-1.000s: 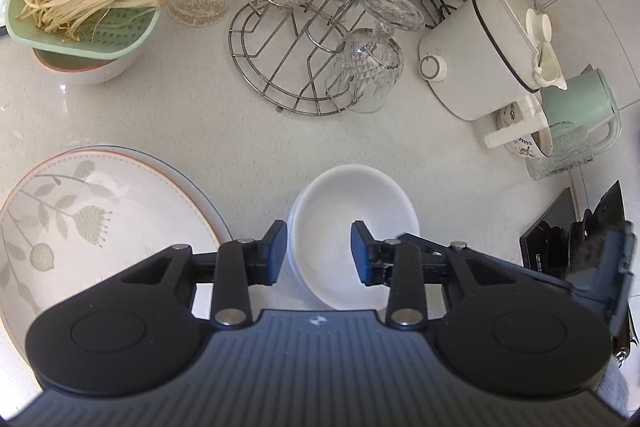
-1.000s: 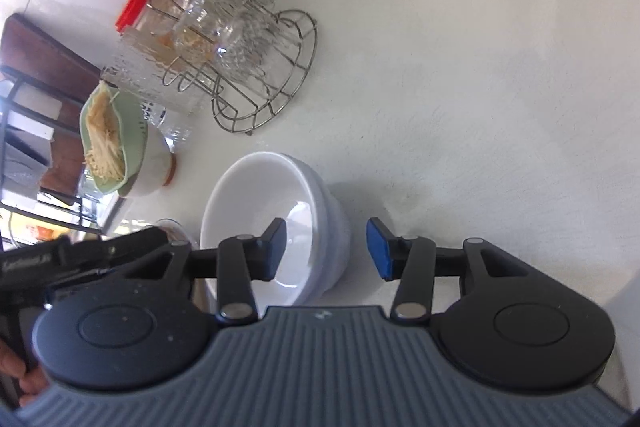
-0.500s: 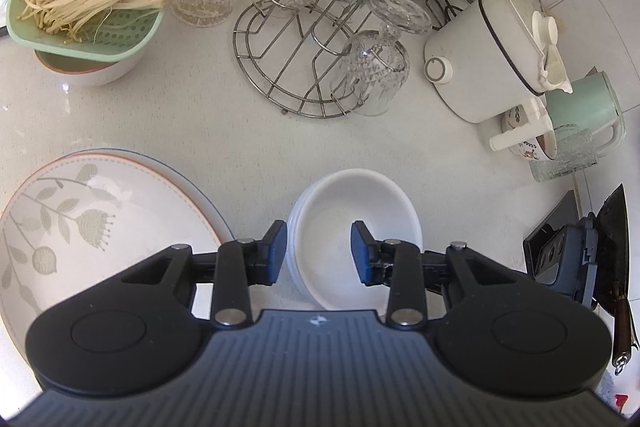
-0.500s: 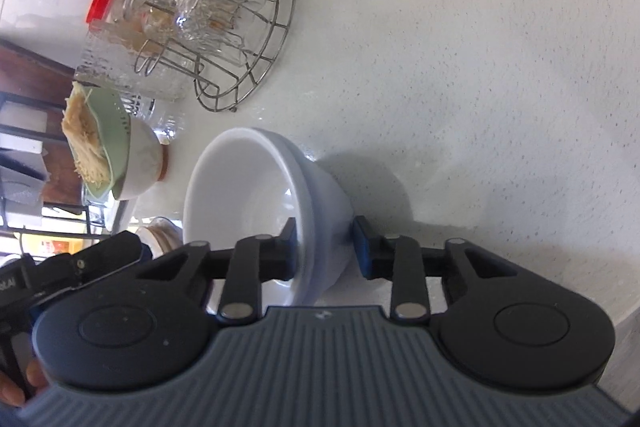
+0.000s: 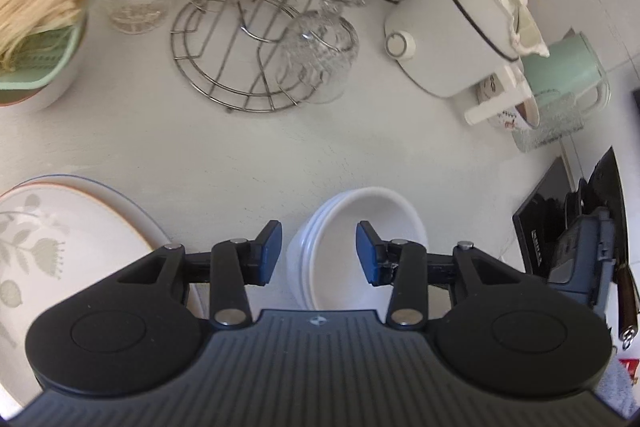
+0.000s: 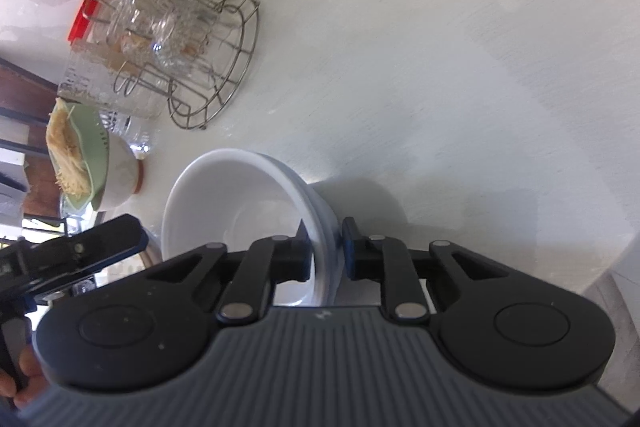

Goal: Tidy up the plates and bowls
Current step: 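Close both grippers on the rim of the stacked bowls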

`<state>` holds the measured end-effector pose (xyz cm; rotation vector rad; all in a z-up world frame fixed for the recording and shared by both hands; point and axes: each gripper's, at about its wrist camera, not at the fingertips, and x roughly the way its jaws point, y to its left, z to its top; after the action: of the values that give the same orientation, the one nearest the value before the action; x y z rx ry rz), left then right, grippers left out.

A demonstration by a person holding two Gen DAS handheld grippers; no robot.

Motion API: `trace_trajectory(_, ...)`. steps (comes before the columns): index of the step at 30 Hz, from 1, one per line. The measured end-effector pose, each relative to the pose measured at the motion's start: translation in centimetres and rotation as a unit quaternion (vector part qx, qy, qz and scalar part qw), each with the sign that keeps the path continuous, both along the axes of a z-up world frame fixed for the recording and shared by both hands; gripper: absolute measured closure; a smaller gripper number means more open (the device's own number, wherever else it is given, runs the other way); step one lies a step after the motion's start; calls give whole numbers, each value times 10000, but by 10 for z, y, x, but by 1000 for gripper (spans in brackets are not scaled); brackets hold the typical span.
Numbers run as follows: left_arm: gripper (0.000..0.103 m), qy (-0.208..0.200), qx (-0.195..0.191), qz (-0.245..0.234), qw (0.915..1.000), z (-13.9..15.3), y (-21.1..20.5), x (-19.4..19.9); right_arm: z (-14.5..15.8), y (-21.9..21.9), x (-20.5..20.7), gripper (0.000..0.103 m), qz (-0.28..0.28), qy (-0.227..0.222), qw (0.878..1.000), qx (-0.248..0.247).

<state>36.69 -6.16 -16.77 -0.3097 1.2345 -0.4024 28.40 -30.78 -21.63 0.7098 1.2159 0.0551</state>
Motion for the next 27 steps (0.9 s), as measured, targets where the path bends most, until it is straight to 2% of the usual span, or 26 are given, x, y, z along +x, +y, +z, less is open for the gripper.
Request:
trace_trajectory(5, 52, 47, 21, -193, 9998, -8, -13, 5, 2, -7, -5, 85, -113, -45, 9998, -146)
trace_trajectory(17, 52, 221, -161, -604, 9978, -34, -30, 10, 3, -12, -14, 86, -279, -23, 9993, -227)
trace_trajectory(23, 52, 338, -25, -796, 9963, -46, -43, 11, 2, -12, -16, 86, -273, -13, 9994, -226)
trace_trajectory(27, 54, 457, -64, -824, 9955, -55, -46, 12, 0, -11, -16, 86, -239, 25, 9995, -217)
